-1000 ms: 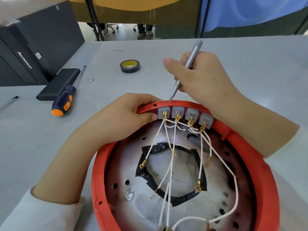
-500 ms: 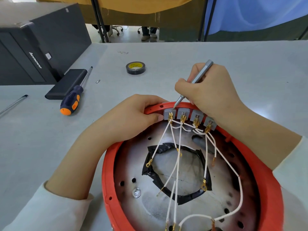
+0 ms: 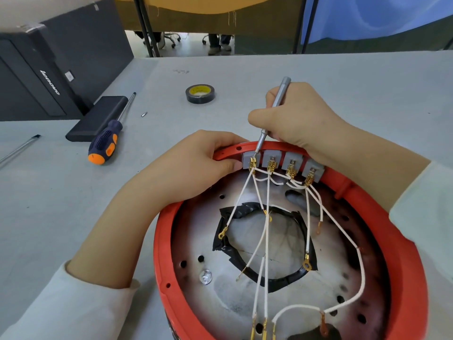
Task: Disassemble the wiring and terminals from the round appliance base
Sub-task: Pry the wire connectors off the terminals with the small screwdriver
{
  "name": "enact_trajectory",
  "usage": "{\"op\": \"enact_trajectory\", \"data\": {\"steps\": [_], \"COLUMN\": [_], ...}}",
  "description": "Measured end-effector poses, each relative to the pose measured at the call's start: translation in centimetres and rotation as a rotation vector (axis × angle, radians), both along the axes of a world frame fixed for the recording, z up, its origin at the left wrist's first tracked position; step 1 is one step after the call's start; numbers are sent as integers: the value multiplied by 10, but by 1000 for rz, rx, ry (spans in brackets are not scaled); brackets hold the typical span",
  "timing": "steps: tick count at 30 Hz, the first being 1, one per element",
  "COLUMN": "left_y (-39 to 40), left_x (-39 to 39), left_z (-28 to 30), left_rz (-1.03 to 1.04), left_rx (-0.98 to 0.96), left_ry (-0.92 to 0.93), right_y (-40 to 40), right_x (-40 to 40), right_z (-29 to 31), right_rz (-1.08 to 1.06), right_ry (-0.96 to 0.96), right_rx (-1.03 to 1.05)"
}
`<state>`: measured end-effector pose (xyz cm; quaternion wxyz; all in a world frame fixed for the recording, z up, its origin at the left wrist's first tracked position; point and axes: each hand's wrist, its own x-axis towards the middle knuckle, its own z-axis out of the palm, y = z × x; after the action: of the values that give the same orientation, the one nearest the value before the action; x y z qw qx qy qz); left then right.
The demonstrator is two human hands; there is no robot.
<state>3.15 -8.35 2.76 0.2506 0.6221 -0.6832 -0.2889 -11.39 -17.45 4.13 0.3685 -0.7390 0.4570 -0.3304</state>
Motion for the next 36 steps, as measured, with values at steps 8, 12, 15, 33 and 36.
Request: {"op": "enact_trajectory", "data": {"steps": [8,12,15,33,36], "left_y": [-1,-1,-1,1,1], "left_x": [0,1,1,-1,-1], "left_z": [-1,0,-1,1,1], "left_rz": [0,2,3,8,6], "left_rx": [3,-3,-4,-12,-7], "left_ry": [-7,-25,-36,-12,-15], "right_y": [-5,-6,-7,1,7], "right_x": [5,6,6,4,-6], "right_z": [-1,-1,0,10,6], "right_rz": [17,19,28,92,33], "right_ry": [29,43,42,112,-39], "right_rx": [64,105,130,-102,-172]}}
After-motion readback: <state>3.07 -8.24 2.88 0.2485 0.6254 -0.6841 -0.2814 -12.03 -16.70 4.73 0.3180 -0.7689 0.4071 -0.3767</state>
